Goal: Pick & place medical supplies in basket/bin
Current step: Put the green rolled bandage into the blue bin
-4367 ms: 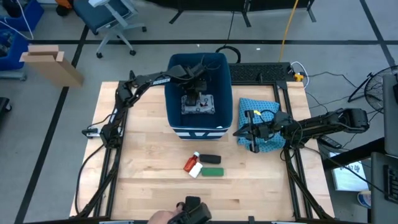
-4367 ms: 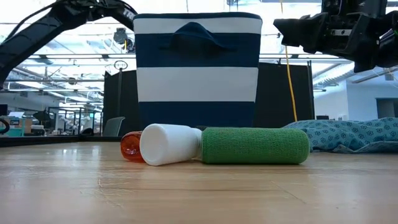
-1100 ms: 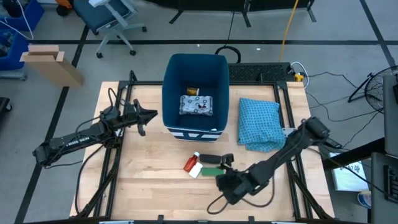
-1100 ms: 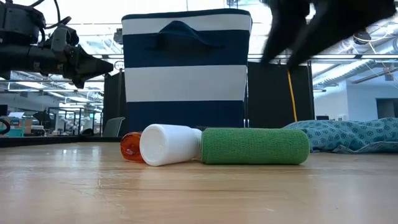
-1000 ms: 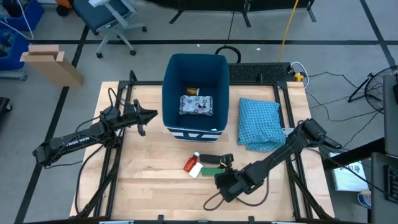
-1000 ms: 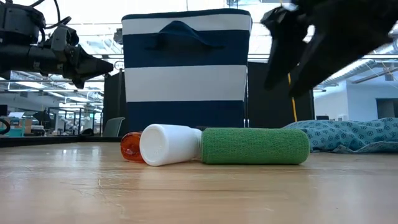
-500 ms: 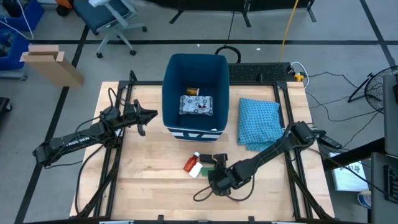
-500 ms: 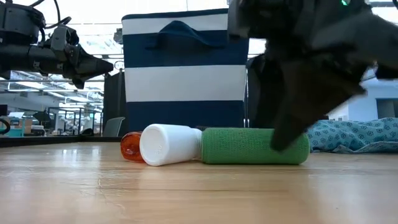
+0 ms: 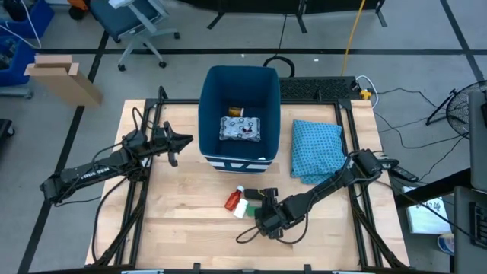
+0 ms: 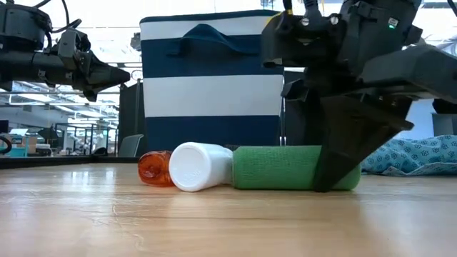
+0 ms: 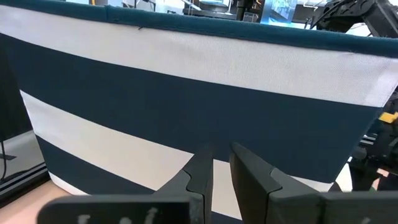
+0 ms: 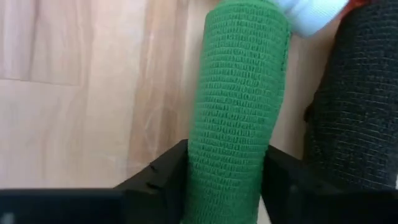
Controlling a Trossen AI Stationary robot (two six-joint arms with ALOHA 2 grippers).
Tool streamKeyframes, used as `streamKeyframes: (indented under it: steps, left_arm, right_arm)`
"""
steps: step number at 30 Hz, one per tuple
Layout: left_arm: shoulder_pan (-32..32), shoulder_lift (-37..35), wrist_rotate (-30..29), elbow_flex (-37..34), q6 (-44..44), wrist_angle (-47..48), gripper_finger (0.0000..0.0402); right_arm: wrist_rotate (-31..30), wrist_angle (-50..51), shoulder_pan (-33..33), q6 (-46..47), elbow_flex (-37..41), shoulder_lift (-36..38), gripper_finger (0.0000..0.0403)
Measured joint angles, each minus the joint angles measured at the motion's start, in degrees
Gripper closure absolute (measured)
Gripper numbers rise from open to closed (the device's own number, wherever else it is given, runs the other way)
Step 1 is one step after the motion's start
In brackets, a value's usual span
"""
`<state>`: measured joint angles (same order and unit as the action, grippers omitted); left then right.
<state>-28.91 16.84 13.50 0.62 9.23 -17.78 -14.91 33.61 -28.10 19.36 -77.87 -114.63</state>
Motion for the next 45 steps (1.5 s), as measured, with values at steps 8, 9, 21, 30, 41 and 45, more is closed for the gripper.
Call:
streamKeyframes:
  steps: [8,9,21,30,41,45]
  left_arm:
    - [0.0,0.01,0.02,0.0,0.01,-0.07,0.0361]
    - [0.02,0.01,0.02,0.0,0.02,-0.05,0.0362]
    - [0.02,0.0,0.55,0.0,1.08,-0.04,0.0363]
    - [0.02,0.0,1.31,0.0,2.79,-0.02,0.0366]
    - [0.02,0.02,1.04,0.0,-0.03,0.15,0.0366]
    - [0.02,0.0,1.44,0.0,0.04,1.3,0.0366]
  right_arm:
    - [3.13,4.5,-0.02,-2.33,0.23,6.35,0.0338]
    - [3.67,5.11,-0.02,-2.8,0.23,7.85,0.034]
    - [10.7,-9.96,-0.57,-16.05,11.71,37.3,0.0344]
    - [12.21,-30.05,-0.32,-16.51,38.68,65.19,0.0346]
    - [15.24,-33.23,-0.1,-23.93,48.99,79.35,0.0347]
    - [15.24,-35.44,-0.11,-27.14,51.77,80.49,0.0347]
